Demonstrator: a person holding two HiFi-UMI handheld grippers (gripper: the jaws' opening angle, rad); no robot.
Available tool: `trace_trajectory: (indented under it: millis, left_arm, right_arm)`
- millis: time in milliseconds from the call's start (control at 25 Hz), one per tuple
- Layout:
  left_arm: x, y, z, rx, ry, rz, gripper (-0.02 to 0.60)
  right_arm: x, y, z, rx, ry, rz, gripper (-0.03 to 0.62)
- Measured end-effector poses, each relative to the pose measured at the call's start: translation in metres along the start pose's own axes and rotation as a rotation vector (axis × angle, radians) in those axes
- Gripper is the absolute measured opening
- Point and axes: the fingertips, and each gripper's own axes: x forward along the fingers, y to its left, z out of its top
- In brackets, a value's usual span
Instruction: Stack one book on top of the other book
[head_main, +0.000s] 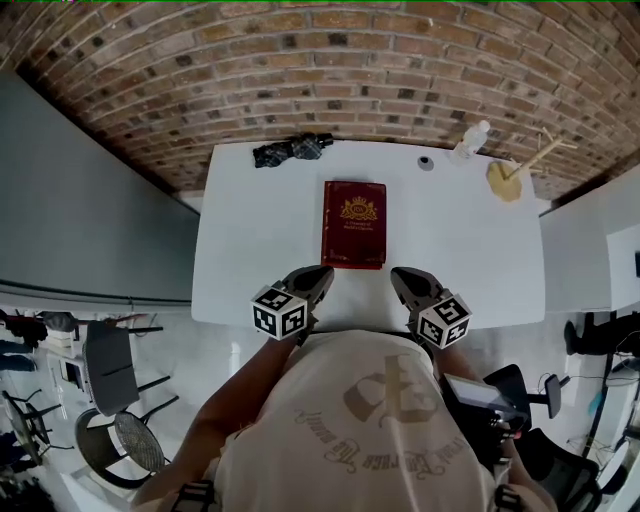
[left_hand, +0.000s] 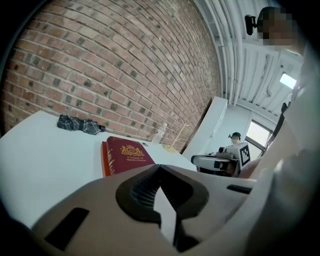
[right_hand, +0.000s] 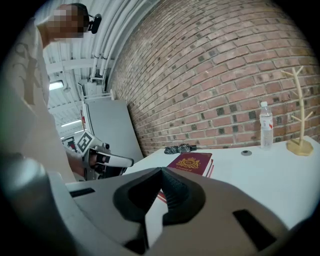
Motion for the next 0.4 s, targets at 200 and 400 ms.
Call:
trace_trajectory:
  millis: [200, 400]
  left_arm:
    - [0.0027, 0.0009, 0.0042, 0.010, -0.007, -0.009, 0.020]
    - [0.0037, 0.0005, 0.0019, 0.009, 0.003, -0.010, 0.020]
  right_arm:
    - [0.0033, 0.0021, -0.0012, -0.003, 0.000, 0.001, 0.021]
    - [0.0027, -0.0008, -0.0003, -0.005, -0.004, -0.015, 0.021]
